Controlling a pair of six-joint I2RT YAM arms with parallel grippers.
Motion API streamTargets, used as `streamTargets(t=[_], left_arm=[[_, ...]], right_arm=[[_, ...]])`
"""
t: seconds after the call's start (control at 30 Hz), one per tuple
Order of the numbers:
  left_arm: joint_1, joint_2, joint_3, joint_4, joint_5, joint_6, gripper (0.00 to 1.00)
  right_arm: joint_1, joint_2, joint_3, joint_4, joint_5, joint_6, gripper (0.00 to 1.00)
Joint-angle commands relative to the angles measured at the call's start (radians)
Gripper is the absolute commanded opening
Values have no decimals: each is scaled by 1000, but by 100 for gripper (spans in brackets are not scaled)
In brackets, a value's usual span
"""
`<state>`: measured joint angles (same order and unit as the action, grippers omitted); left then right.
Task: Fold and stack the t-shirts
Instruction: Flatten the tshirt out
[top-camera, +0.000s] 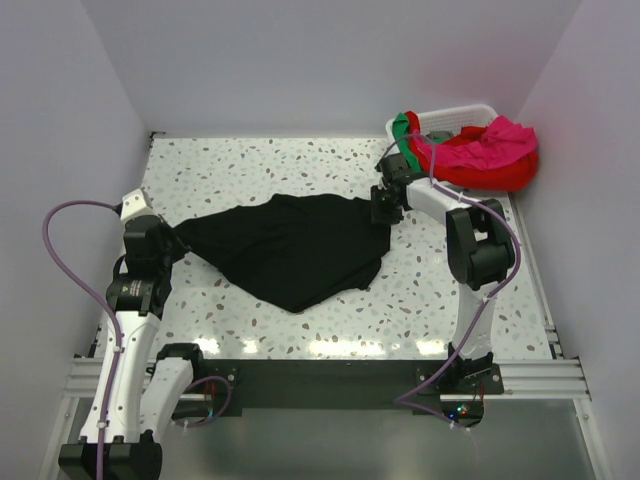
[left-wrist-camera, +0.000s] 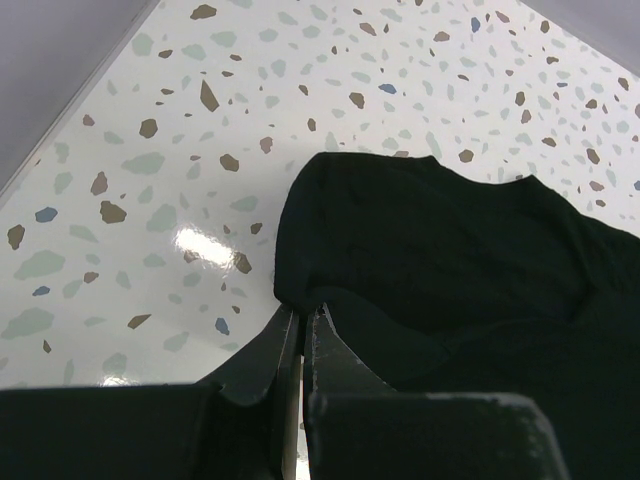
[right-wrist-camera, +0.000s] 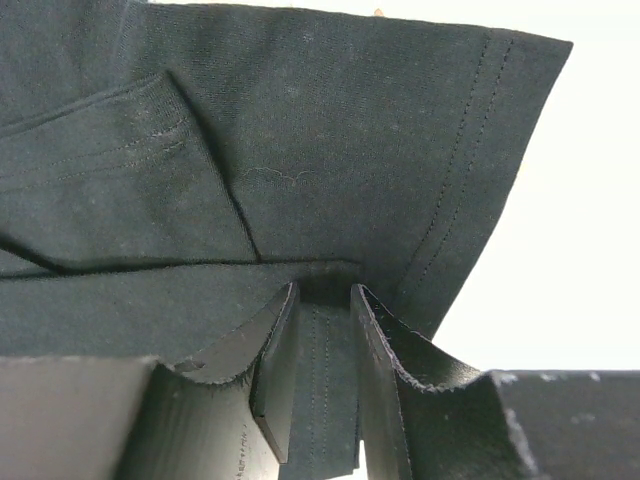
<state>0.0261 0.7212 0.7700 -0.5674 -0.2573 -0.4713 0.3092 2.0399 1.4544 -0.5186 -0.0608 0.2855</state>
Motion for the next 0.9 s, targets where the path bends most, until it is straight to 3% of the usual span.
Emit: streamTargets(t=[0.0,0.4,0.7,0.87], left_arm=[[6,-12,-6,14,-8,-4,0],[8,-5,-15,26,4,-6,0],[6,1,-15,26,4,-3,0],[8,12,-15,35,10,-3,0]], right_arm=[[-2,6,6,8,58,-28,32],[37,72,37,-14,153,-57,30],[57,105,38,-26,171,-42,1],[59,66,70,-52,150,-35,0]])
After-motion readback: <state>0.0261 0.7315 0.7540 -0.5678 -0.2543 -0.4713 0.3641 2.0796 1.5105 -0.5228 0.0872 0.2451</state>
